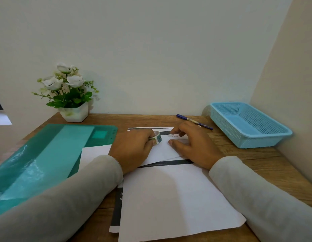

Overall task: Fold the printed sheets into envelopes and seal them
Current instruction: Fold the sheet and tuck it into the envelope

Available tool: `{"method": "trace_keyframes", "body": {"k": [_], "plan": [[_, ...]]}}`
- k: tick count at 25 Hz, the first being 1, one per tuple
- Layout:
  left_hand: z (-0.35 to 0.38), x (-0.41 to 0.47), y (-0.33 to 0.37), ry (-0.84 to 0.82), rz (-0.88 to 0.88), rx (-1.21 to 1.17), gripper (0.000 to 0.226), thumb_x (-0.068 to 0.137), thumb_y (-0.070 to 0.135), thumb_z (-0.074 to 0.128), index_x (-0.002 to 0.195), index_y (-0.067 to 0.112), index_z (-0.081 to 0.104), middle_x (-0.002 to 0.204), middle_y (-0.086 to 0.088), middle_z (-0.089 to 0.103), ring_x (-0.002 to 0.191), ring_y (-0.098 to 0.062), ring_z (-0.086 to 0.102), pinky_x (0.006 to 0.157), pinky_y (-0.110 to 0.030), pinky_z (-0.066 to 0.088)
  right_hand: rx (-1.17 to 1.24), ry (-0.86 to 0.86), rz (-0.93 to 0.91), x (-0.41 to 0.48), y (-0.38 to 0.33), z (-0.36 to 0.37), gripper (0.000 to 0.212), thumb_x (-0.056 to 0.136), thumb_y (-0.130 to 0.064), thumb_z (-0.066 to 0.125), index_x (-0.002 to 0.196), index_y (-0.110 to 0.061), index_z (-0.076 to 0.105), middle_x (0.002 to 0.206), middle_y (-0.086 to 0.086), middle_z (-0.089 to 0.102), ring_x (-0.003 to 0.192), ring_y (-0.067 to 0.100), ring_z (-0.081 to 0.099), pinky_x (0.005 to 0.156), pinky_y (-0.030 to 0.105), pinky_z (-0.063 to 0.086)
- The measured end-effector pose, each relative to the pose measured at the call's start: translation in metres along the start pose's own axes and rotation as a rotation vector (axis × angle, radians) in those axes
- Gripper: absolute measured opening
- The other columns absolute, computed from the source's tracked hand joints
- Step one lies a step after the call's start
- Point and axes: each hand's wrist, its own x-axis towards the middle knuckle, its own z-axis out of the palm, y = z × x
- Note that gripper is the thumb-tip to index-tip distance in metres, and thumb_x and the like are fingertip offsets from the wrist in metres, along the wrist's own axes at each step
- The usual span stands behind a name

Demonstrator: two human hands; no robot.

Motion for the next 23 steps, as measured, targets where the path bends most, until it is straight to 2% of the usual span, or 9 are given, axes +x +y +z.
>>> {"method": "trace_keyframes", "body": {"k": [2,5,8,12,17,20,23], "plan": [[0.004,-0.001,0.001,0.009,0.007,-0.008,0.015,0.103,0.039,0.044,0.097,0.032,0.056,0.077,0.011,0.051,0.071,-0.012,0.050,0.058,-0.029,0.029,0.036,0.049,-0.051,-0.002,-0.010,0.000,0.021,0.091,-0.038,0.075,0.108,-0.029,0.069,0.107,-0.014,0.066,0.100,0.006,0.060,0.087,0.026,0.053],[0.007,0.001,-0.002,0.011,0.003,-0.059,0.014,0.103,0.039,0.044,0.097,0.032,0.055,0.075,0.013,0.049,0.068,-0.007,0.046,0.058,-0.024,0.029,0.050,0.022,-0.112,-0.003,-0.021,0.008,0.021,0.089,-0.039,0.077,0.105,-0.026,0.073,0.100,-0.014,0.069,0.095,0.003,0.062,0.084,0.029,0.054],[0.009,0.000,-0.003,0.034,0.000,-0.110,0.016,0.103,0.037,0.047,0.100,0.029,0.060,0.072,0.014,0.049,0.067,-0.008,0.048,0.060,-0.026,0.033,0.075,0.030,-0.097,-0.003,-0.022,0.014,0.024,0.088,-0.037,0.079,0.108,-0.025,0.074,0.101,-0.014,0.071,0.094,0.003,0.064,0.084,0.031,0.057],[0.010,-0.002,0.000,0.036,-0.010,-0.201,0.016,0.103,0.035,0.049,0.104,0.027,0.063,0.070,0.016,0.050,0.067,-0.007,0.050,0.059,-0.022,0.034,0.120,0.070,-0.100,-0.004,-0.021,0.016,0.020,0.086,-0.036,0.080,0.102,-0.025,0.074,0.097,-0.014,0.071,0.090,0.005,0.065,0.080,0.035,0.059],[0.010,-0.003,0.002,0.022,-0.020,-0.227,0.017,0.103,0.034,0.049,0.106,0.025,0.063,0.074,0.016,0.052,0.069,-0.006,0.050,0.061,-0.019,0.034,0.103,0.078,-0.096,-0.003,-0.022,0.017,0.014,0.090,-0.028,0.076,0.103,-0.022,0.074,0.095,-0.011,0.072,0.088,0.004,0.065,0.082,0.032,0.059],[0.010,-0.004,0.002,0.008,-0.025,-0.218,0.014,0.103,0.033,0.050,0.102,0.025,0.062,0.070,0.017,0.049,0.066,-0.006,0.048,0.060,-0.018,0.031,0.083,0.088,-0.122,-0.005,-0.020,0.017,0.011,0.093,-0.021,0.073,0.104,-0.021,0.075,0.095,-0.012,0.072,0.088,0.002,0.065,0.082,0.030,0.059],[0.008,-0.003,0.002,0.013,-0.026,-0.231,0.011,0.102,0.032,0.050,0.097,0.028,0.059,0.068,0.014,0.051,0.065,-0.008,0.049,0.059,-0.022,0.033,0.079,0.076,-0.137,-0.004,-0.020,0.018,0.015,0.090,-0.024,0.075,0.105,-0.023,0.073,0.096,-0.013,0.071,0.088,0.003,0.065,0.081,0.031,0.059]]}}
